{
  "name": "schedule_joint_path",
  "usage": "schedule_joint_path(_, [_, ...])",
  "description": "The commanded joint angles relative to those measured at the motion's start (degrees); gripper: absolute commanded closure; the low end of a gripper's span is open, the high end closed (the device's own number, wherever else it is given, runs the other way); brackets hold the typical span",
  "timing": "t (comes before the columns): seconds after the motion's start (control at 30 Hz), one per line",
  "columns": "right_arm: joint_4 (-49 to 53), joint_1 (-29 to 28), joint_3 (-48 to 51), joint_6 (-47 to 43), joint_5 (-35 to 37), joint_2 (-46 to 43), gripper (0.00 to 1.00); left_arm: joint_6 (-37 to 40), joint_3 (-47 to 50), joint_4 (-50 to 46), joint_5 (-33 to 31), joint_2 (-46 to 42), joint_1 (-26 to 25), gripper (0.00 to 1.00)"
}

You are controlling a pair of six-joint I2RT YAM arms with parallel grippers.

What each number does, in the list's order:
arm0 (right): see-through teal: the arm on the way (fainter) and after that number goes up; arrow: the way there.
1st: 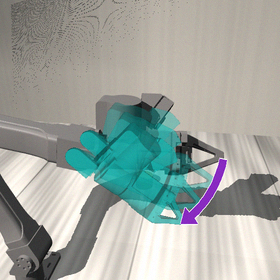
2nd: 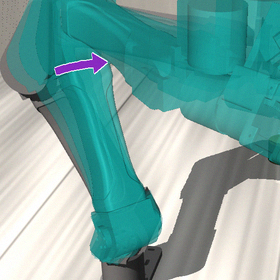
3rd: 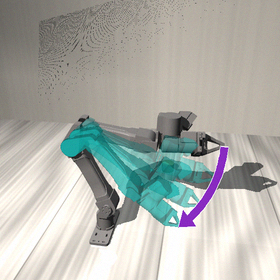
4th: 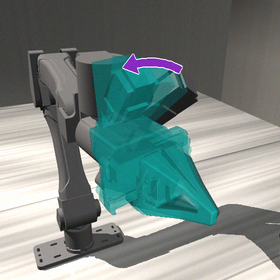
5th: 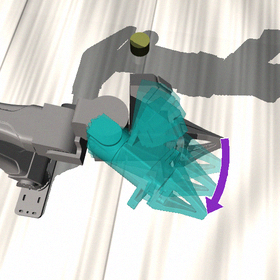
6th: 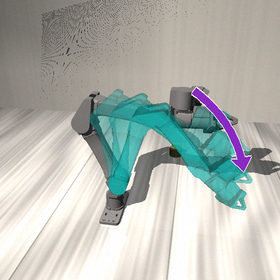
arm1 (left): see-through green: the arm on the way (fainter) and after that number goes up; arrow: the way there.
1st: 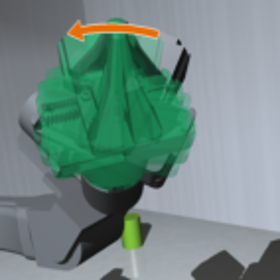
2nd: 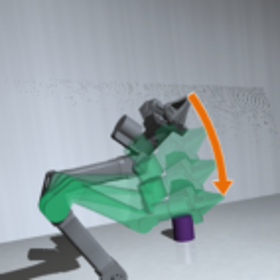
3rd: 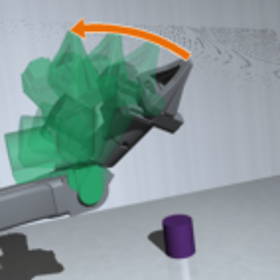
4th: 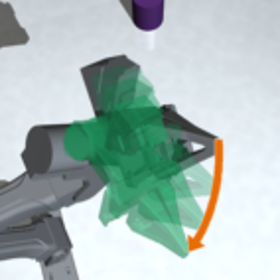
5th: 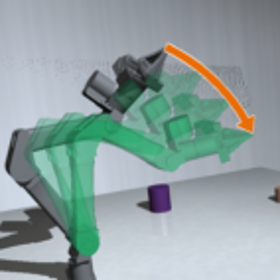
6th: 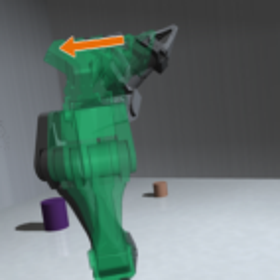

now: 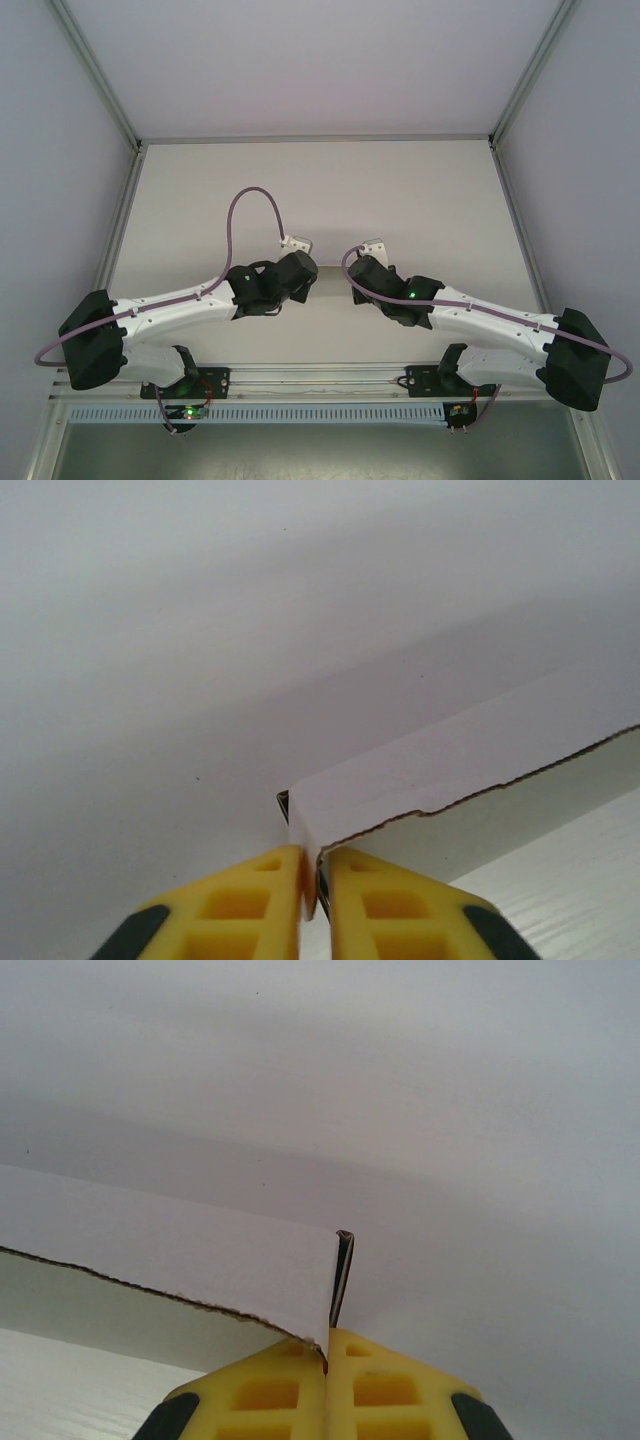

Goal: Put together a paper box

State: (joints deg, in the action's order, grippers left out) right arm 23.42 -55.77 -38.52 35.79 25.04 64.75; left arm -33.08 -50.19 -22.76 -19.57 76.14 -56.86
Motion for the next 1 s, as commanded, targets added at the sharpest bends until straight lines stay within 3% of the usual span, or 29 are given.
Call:
schedule_joint_path(0.0, [7.80,-0.94,2.47,-0.63,-3.76,1.10,1.00,-0.05,-1.75,-1.25,-0.78,-0.25,0.71,0.91])
schedule_joint_path(0.1, [7.34,-0.94,2.63,-1.24,-4.20,1.41,1.00,-0.57,-1.83,-0.97,-0.62,0.14,0.91,1.00])
schedule_joint_path(0.23, [7.26,-1.39,2.50,-1.60,-3.90,2.61,1.00,-2.75,-2.84,-1.49,3.04,-0.14,1.73,1.00])
schedule_joint_path(0.4, [7.36,-2.79,2.78,-0.92,-2.20,3.58,1.00,-8.56,-2.76,-0.92,17.44,-1.79,7.36,1.00])
schedule_joint_path(0.5, [7.14,-3.43,3.04,-0.66,-1.60,4.16,1.00,-11.02,-3.22,-0.77,22.19,-3.76,9.45,1.00])
schedule_joint_path(0.97, [5.79,-4.63,2.70,-1.26,-0.12,6.13,1.00,-18.08,-7.45,-3.25,35.90,-0.38,15.77,1.00])
